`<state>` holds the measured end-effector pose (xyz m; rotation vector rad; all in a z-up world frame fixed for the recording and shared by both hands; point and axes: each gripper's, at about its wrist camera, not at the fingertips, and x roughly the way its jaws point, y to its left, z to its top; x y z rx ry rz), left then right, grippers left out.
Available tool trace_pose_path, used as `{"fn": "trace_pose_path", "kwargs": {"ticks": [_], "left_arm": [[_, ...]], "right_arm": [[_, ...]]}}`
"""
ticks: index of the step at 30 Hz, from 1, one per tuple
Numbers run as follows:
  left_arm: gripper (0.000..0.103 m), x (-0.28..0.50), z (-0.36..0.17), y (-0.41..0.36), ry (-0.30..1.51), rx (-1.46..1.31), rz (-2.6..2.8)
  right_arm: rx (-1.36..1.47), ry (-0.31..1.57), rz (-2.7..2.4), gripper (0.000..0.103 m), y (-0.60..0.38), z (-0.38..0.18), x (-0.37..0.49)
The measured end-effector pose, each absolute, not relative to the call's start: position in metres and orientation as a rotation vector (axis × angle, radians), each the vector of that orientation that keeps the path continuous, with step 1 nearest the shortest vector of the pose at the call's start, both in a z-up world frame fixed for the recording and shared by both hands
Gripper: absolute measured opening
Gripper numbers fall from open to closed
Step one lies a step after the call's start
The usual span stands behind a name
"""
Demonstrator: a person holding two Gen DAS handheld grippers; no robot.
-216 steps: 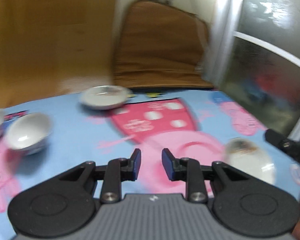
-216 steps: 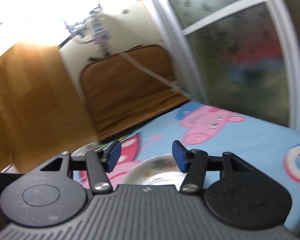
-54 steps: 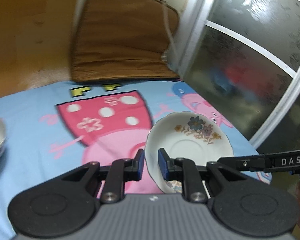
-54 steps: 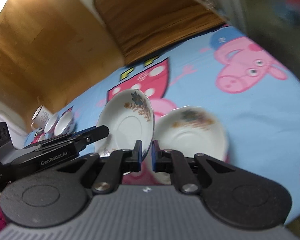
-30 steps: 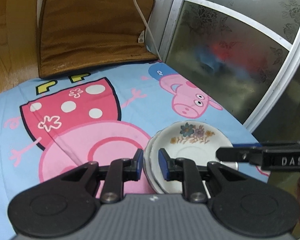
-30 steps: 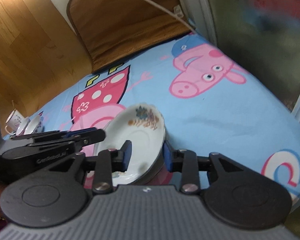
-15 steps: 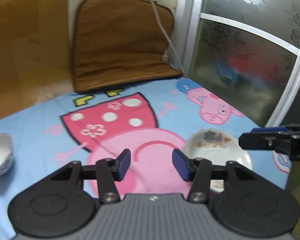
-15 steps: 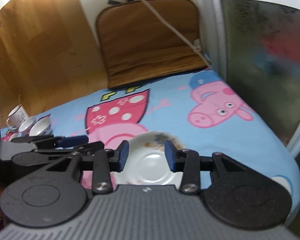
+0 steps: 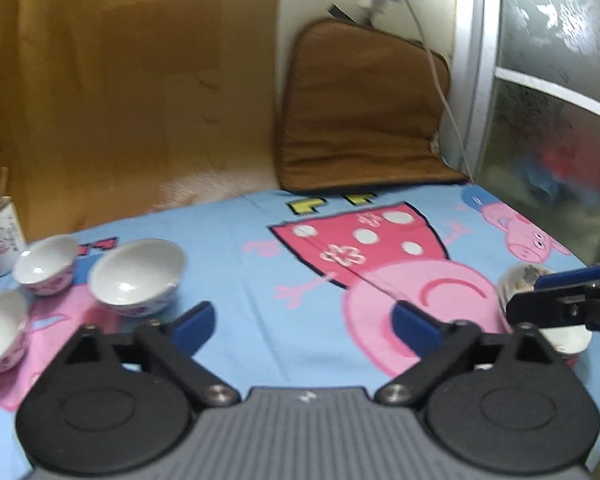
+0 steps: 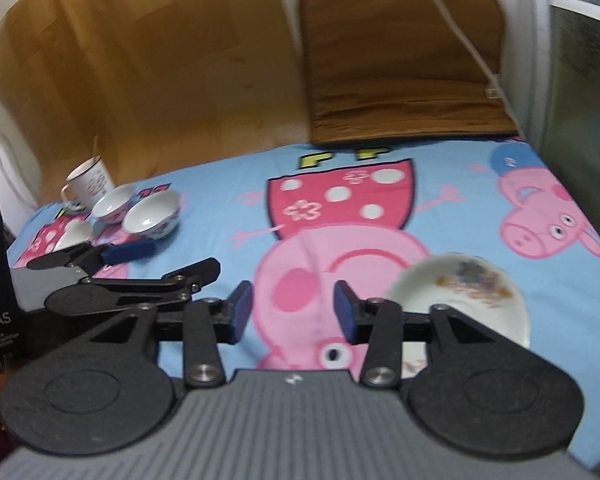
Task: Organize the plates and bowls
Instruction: 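Withdraw both open tools from the plate pile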
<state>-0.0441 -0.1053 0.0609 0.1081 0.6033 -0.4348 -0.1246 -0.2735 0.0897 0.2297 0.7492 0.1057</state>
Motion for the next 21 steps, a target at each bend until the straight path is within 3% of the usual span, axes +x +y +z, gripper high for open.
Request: {"fn": "trace_pose_path", "kwargs": {"ticks": [5, 15, 19, 21], "left_arm": [[0.103, -0.053, 0.066, -0.089, 0.561, 0.099, -0.418], [0.103, -0.057, 0.069, -0.089, 0.507, 0.025, -0.655], [0.103, -0.051, 0.059, -0.096, 0.467, 0.048, -0.71], [0.103, -0.047, 0.051, -0.095, 0.466, 0.03, -0.728]], "right_arm": [[0.242, 0.795, 0.101, 0.066, -0.264, 0.093, -0.116], [0.358, 0.641, -0.139, 0.074, -0.284, 0.089, -0.171], [0.379, 0.481, -0.231, 0.103, -0.277, 0.096, -0.202], [0.438, 0.377, -0.254, 0.103, -0.276, 0.091, -0.215]]}}
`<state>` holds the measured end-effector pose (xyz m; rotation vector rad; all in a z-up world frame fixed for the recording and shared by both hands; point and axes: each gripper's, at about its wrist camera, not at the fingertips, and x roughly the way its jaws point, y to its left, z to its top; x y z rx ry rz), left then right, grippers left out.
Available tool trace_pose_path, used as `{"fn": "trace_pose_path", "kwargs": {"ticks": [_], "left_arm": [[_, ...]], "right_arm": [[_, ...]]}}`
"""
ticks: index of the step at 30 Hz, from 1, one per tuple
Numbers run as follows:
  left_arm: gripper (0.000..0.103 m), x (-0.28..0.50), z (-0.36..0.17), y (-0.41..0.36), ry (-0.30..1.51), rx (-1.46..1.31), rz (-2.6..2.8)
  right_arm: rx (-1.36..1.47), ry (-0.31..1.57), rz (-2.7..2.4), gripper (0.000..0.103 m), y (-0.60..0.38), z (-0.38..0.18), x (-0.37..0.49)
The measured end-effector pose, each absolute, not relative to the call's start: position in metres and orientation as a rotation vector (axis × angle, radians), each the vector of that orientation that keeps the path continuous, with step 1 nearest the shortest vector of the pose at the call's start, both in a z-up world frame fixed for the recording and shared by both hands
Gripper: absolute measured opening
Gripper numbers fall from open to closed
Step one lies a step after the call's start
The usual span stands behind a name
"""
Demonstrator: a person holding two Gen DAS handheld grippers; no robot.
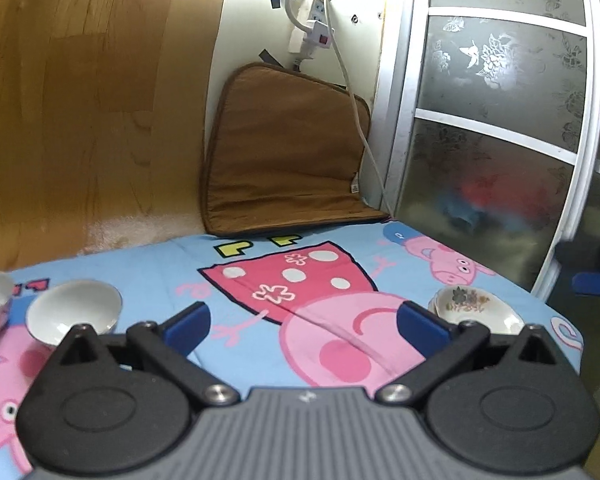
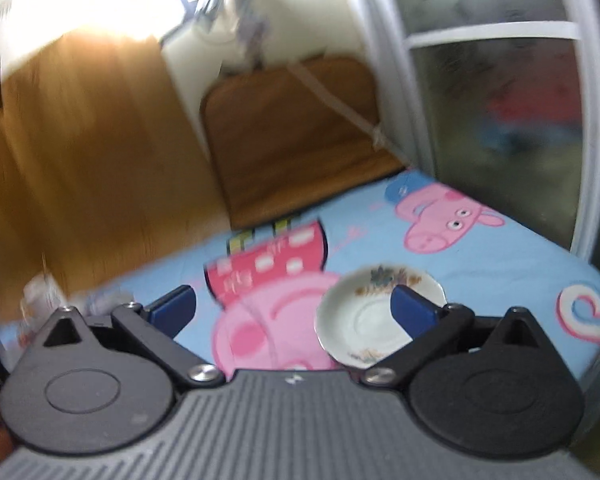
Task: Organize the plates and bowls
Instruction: 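Withdraw both open tools from the plate pile, then move both open tools toward the white bowls beside the mug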
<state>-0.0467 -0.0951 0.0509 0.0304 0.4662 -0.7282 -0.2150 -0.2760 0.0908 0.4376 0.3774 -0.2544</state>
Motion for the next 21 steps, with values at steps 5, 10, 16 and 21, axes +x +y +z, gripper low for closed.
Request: {"fn": "trace_pose_path", "kwargs": {"ticks": [5, 10, 16, 21], "left_arm": [[0.103, -0.036, 0.04, -0.084, 0.547, -0.029, -0.718], [0.103, -0.036, 0.046, -0.071, 0.518, -0.08, -0.7], [0.103, -0.033, 0.042, -0.073, 0.536, -0.069, -0.7], [0.103, -0.037, 0.042, -0.074, 0.524, -0.054, -0.717]], "right_arm": [[0.532, 0.406, -0.392, 0.103, -0.29, 0.079, -0.198], [0.552, 0.395, -0.446, 0.103, -0.288, 0.071, -0.183], [0.425, 0.47, -0.404, 0.103, -0.271, 0.059, -0.165], [0.437, 0.496, -0.374, 0.103, -0.268, 0.049, -0.161]]}}
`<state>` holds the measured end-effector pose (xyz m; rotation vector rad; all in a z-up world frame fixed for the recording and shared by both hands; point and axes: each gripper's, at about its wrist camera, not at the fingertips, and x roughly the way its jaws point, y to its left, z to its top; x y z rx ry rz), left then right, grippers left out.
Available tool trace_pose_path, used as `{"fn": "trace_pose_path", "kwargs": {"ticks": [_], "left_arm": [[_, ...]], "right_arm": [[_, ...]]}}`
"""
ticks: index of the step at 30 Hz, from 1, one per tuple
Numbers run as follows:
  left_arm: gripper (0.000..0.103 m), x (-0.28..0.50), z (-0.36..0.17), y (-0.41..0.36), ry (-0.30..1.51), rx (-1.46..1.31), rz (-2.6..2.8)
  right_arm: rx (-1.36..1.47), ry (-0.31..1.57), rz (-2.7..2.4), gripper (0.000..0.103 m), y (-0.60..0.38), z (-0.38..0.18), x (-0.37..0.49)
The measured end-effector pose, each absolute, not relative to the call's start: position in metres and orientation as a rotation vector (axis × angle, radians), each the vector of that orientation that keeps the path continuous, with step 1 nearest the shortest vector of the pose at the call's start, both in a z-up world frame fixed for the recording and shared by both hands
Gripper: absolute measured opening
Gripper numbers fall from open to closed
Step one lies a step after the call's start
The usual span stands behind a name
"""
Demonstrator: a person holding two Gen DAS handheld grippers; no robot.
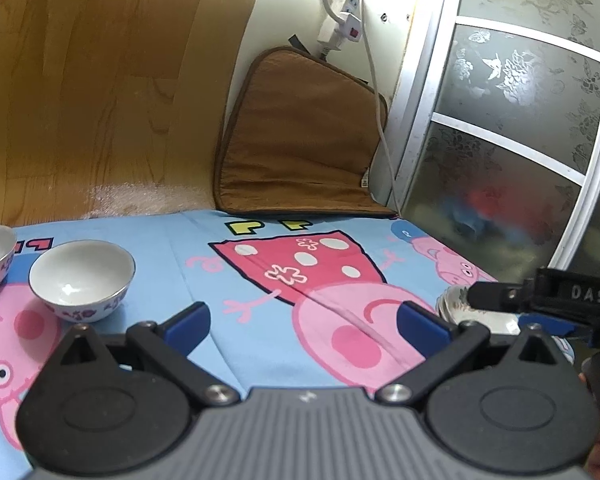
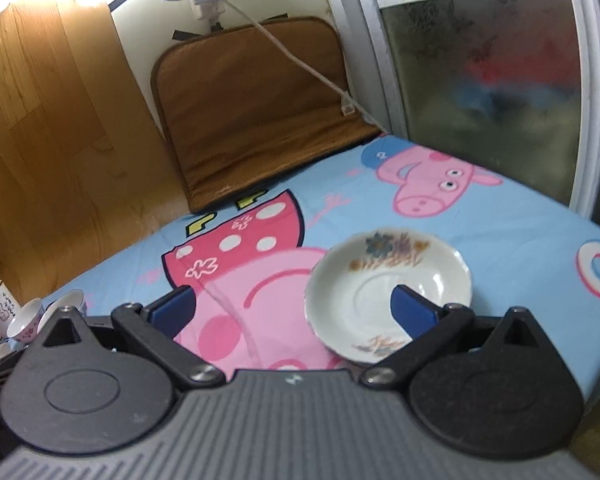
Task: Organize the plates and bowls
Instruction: 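Move both open tools toward the white bowls beside the mug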
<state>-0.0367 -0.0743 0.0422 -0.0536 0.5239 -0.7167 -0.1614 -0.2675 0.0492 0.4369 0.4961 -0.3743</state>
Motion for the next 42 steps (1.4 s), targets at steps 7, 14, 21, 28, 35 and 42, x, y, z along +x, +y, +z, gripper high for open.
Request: {"fn": "trace_pose_path", "kwargs": {"ticks": [7, 14, 21, 28, 35, 42], "left_arm": [[0.103, -0.034, 0.041, -0.076, 0.536, -0.049, -0.728], [0.103, -0.032, 0.041, -0.073, 0.539, -0.06, -0.731], [0.103, -0.032, 0.041, -0.072, 0.536, -0.063, -0.726], [0.103, -0.027, 0.042, -0.066, 0.536, -0.089, -0.687], [0.102, -0.026, 0.042, -0.065, 0.538, -0.089, -0.69], [0.101, -0.03, 0.049, -0.053, 0.515, -0.079, -0.655]], "right_arm": [[0.379, 0.456, -0.338, 0.103, -0.255, 0.048, -0.159], [0.357, 0.464, -0.31, 0.103, -0.248, 0.045, -0.152], [0.339, 0.451, -0.303, 0.098, -0.245, 0.045, -0.153], [0.348, 0.434, -0.317, 0.072, -0.246, 0.046, -0.156], [0.315, 0.432, -0.278, 0.061, -0.235, 0.046, -0.155], [0.284, 0.411, -0.236, 0.058, -0.226, 0.051, -0.156]]}}
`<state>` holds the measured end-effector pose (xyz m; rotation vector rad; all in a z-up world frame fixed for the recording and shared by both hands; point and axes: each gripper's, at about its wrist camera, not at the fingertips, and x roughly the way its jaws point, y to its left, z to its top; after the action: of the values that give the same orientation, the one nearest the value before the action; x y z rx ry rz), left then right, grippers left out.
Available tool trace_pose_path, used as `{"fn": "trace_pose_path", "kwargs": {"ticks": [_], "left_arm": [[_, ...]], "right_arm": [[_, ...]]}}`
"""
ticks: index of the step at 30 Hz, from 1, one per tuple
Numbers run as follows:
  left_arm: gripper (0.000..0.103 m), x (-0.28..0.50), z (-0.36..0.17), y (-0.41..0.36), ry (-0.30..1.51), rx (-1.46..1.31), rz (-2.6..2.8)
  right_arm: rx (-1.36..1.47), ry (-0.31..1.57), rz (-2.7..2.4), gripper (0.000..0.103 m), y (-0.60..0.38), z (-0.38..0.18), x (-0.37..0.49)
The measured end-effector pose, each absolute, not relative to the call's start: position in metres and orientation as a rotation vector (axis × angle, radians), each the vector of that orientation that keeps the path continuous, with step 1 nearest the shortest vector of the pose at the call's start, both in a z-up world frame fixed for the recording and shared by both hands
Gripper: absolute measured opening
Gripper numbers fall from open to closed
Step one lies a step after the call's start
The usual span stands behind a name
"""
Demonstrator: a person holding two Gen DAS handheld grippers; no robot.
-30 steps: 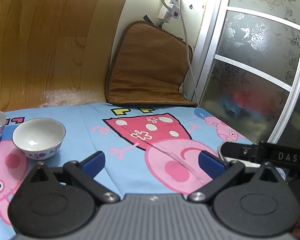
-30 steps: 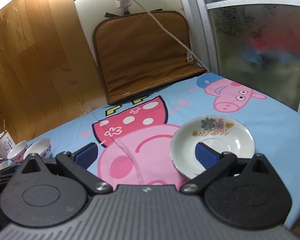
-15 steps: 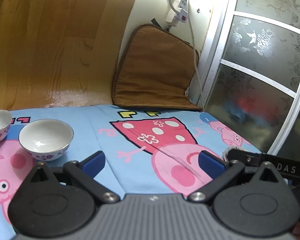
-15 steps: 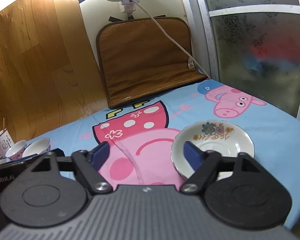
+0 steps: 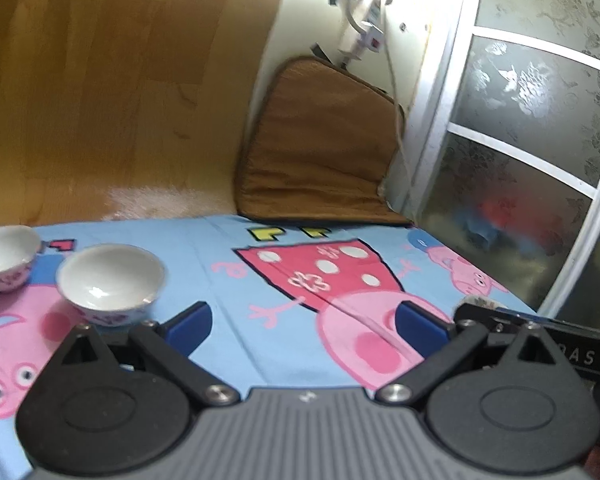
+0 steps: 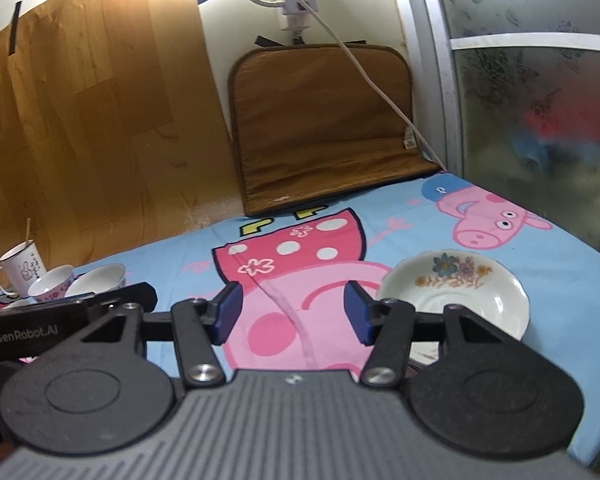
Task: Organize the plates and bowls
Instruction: 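Move both open tools toward the white bowls beside the mug, then grasp a pink-rimmed white bowl with the left tool while the right tool grasps another bowl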
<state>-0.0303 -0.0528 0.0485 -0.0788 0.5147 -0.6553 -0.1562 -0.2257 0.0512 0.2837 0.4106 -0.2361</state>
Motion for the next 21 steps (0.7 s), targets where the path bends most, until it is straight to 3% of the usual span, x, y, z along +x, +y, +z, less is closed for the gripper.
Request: {"fn": "trace_pose_path", "kwargs": {"ticks": [15, 21], "left_arm": [[0.093, 0.016, 0.046, 0.061, 0.521, -0.283, -0.28], [0.072, 0.028, 0.038, 0.059, 0.568, -0.281, -0.259]], "right_arm": [[0.257, 0.558, 0.107, 0.041, -0.168, 0.064, -0.055], [0.314, 0.73, 0.17, 0.031, -0.15, 0.053, 0.02]]}}
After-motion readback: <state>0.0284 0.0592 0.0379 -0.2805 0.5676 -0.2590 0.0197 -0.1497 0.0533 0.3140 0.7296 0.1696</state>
